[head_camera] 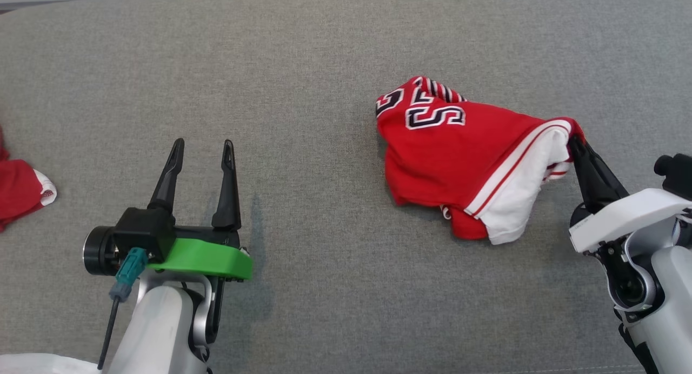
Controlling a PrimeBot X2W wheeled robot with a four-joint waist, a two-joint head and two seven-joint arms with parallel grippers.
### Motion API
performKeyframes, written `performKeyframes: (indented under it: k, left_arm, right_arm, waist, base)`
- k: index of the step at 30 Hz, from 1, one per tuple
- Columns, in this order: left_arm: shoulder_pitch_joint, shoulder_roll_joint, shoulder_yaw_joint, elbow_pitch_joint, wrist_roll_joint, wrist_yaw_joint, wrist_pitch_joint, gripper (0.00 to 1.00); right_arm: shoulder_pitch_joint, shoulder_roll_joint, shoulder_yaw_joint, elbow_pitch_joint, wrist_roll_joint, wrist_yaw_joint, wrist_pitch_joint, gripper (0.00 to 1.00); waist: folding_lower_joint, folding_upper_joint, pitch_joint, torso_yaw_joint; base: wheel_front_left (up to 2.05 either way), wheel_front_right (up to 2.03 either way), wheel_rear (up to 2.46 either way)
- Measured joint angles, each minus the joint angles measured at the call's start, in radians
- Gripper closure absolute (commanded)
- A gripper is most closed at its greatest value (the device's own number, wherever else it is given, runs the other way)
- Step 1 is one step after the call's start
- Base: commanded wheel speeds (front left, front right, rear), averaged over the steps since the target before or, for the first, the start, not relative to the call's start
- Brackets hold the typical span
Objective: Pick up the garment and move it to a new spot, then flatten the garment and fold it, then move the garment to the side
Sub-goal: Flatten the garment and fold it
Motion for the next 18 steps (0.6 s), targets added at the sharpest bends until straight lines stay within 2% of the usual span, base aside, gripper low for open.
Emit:
performKeyframes:
  k: [3,8,9,10,15,17,18]
  left_arm:
    - [-0.002,0.000,-0.007,-0.001,0.000,-0.001,0.000,0.00]
    - [-0.004,0.004,-0.011,-0.004,0.003,-0.001,0.002,0.00]
    - [-0.004,0.007,-0.011,-0.004,0.003,-0.001,0.002,0.00]
    - [-0.004,0.009,-0.011,-0.004,0.003,0.001,0.003,0.00]
    - [-0.005,0.016,-0.013,-0.006,0.003,0.003,0.007,0.00]
    - [-0.005,0.018,-0.014,-0.007,0.003,0.004,0.010,0.00]
    - [-0.004,0.019,-0.014,-0.006,0.003,0.006,0.010,0.00]
  right_arm:
    - [0.011,0.023,-0.056,0.085,-0.001,0.000,-0.008,1.00]
    - [0.004,0.044,-0.068,0.158,-0.008,0.000,-0.036,0.98]
    - [-0.001,0.050,-0.066,0.170,-0.008,0.000,-0.044,0.62]
    - [-0.009,0.053,-0.060,0.178,-0.008,0.000,-0.053,0.00]
    - [-0.032,0.048,-0.050,0.211,-0.055,0.000,-0.117,0.00]
    - [-0.031,0.043,-0.059,0.224,-0.088,0.000,-0.145,0.00]
    - [-0.028,0.036,-0.081,0.233,-0.140,0.000,-0.171,0.00]
  waist:
    - [0.0000,0.0000,0.011,-0.001]
    - [0.0000,0.0000,0.024,-0.002]
    - [0.0000,0.0000,0.026,-0.003]
    - [0.0000,0.0000,0.027,-0.004]
    - [0.0000,0.0000,0.029,-0.015]
    - [0.0000,0.0000,0.024,-0.018]
    - [0.0000,0.0000,0.017,-0.023]
  base:
    - [0.00,0.00,0.00]
    - [0.00,0.00,0.00]
    - [0.00,0.00,0.00]
    - [0.00,0.00,0.00]
    - [0.00,0.00,0.00]
    - [0.00,0.00,0.00]
    - [0.00,0.00,0.00]
